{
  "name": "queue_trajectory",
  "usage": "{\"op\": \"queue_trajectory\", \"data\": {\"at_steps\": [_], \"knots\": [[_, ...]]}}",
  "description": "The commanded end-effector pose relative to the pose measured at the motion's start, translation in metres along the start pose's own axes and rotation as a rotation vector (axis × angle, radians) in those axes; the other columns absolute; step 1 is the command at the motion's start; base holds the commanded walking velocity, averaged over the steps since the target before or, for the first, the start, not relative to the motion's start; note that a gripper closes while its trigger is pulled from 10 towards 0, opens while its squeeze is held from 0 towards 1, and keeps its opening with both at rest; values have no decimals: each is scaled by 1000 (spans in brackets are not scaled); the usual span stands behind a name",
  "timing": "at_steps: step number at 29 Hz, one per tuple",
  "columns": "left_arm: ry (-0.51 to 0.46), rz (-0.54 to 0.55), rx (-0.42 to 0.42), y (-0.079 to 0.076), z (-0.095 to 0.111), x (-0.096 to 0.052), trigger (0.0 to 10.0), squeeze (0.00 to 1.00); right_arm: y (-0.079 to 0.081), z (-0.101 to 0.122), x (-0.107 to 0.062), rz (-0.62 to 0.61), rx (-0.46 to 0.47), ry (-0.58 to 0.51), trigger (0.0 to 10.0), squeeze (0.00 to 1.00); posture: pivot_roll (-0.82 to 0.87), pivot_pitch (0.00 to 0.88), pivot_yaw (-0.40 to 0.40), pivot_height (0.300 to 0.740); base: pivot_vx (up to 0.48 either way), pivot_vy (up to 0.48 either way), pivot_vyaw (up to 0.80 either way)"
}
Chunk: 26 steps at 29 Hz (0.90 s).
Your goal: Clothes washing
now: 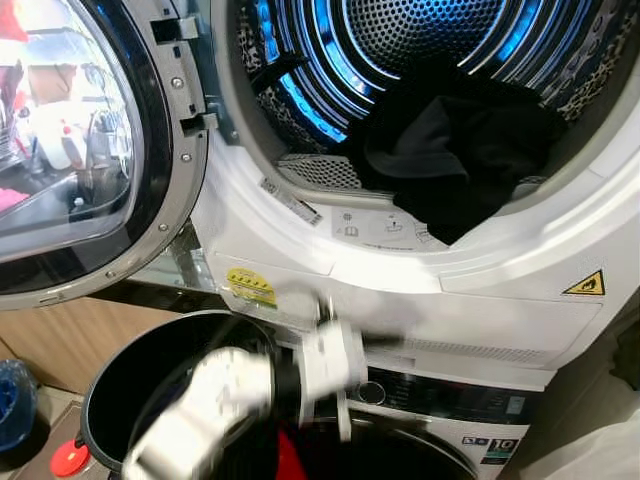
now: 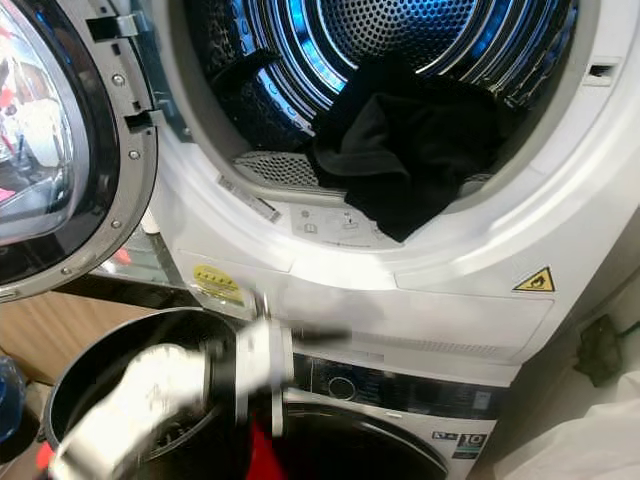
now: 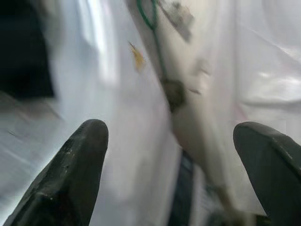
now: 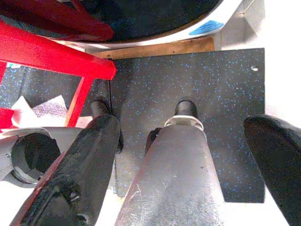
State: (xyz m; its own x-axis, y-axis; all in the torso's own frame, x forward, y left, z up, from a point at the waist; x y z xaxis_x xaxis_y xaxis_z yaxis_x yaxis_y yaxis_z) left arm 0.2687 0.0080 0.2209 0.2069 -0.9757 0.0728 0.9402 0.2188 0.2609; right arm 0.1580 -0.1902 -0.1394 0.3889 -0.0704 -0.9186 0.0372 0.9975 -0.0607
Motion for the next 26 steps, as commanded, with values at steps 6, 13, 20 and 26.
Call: {"op": "queue_trajectory", "data": {"at_steps": [6,13,20,26], "knots": [[-26,40,66,27,8,2,10000,0,4,-2,0,8,-4,-4,10000,0,55,0,54,740,0,0,0],[-114,112,153,59,32,10,10000,0,3,-1,0,6,1,-6,10000,0,49,0,45,740,0,0,0],[-154,111,196,85,54,10,10000,0,0,1,0,-3,7,-9,10000,0,36,0,46,740,0,0,0],[-171,164,213,109,67,1,10000,0,-1,2,0,-8,27,-19,10000,0,28,0,56,740,0,0,0]]}}
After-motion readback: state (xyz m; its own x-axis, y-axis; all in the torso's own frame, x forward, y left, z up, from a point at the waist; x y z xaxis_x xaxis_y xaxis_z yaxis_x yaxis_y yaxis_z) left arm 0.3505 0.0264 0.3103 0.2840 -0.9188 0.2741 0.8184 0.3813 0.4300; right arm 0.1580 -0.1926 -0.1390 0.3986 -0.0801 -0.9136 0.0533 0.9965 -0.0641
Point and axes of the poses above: a point about 5 cm out from each wrist's last joint towards the gripper, its own x axis pointing out of the wrist towards the gripper, its own z axis along the axis of the wrist's last joint, y = z × x, the point moved 4 cm from there along x, pointing out of the wrist towards the gripper, and after that the axes turned 13 degrees about -x, right-handed, at the moved point
